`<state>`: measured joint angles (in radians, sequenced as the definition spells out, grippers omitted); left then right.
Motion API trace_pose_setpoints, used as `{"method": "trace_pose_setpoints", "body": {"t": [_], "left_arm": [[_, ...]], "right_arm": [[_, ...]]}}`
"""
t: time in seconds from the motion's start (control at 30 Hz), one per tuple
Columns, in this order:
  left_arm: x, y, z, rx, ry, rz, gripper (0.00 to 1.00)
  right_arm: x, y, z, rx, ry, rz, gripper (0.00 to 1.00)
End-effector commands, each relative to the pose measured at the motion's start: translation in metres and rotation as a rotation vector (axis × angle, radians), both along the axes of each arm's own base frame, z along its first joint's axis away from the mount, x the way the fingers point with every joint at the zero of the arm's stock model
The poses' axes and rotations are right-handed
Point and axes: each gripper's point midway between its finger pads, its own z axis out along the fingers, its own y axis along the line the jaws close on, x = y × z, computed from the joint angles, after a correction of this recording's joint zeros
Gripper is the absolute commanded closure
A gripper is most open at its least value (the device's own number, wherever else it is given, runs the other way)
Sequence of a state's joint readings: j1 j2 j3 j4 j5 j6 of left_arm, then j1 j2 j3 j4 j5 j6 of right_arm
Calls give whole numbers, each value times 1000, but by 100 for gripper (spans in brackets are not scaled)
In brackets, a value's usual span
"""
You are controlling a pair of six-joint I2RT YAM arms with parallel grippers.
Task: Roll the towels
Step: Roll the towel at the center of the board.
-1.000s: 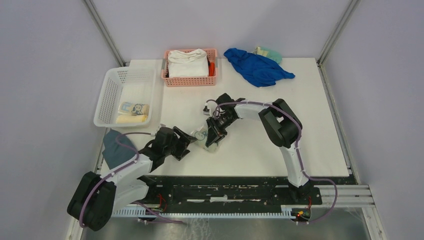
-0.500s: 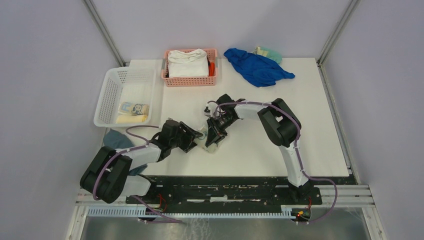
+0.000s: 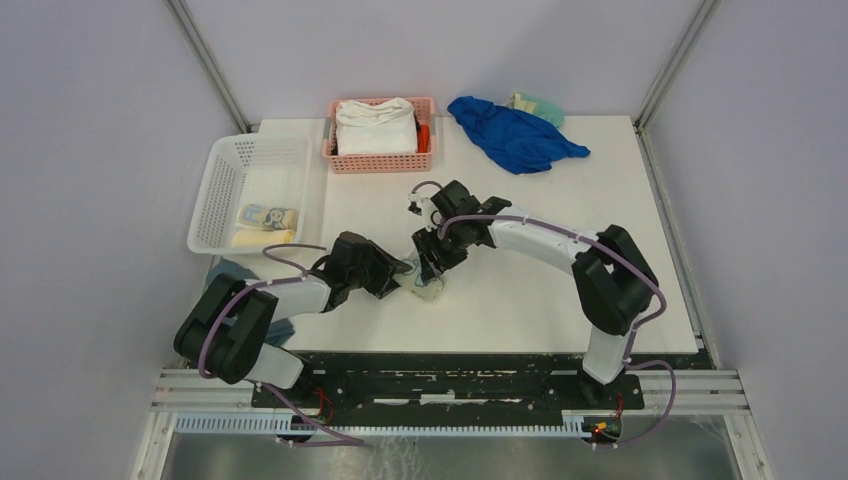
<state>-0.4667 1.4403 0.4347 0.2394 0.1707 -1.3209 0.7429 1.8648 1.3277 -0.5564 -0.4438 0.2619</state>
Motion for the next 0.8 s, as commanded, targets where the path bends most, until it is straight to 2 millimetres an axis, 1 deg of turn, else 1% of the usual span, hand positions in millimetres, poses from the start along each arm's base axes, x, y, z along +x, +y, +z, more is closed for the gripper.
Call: {"method": "trace_pose_setpoints", "body": {"t": [0.0, 0.13, 0.23, 0.33, 0.4, 0.5, 0.6, 0.77], "left_arm": [[-22, 23, -36, 150, 125, 3, 43], [-21, 22, -33, 166, 123, -4, 43], [-21, 22, -32, 168, 123, -7, 42], [-20, 21, -30, 166, 120, -6, 42], [-20, 20, -30, 164, 122, -10, 41], [-20, 19, -30, 162, 121, -13, 41], [-19, 18, -29, 162, 119, -15, 41], [-19, 17, -29, 158, 120, -20, 39]], "right_arm": [[15, -13, 32, -128, -328, 0, 39], [8, -2, 45, -189, -505, 54, 37], [5, 8, 46, -218, -592, 68, 36], [-2, 19, 37, -241, -637, 106, 36], [-5, 23, 27, -261, -655, 133, 36], [-8, 22, 4, -315, -661, 162, 36], [-10, 18, -17, -367, -665, 190, 36], [-12, 3, -52, -450, -649, 224, 37]]}}
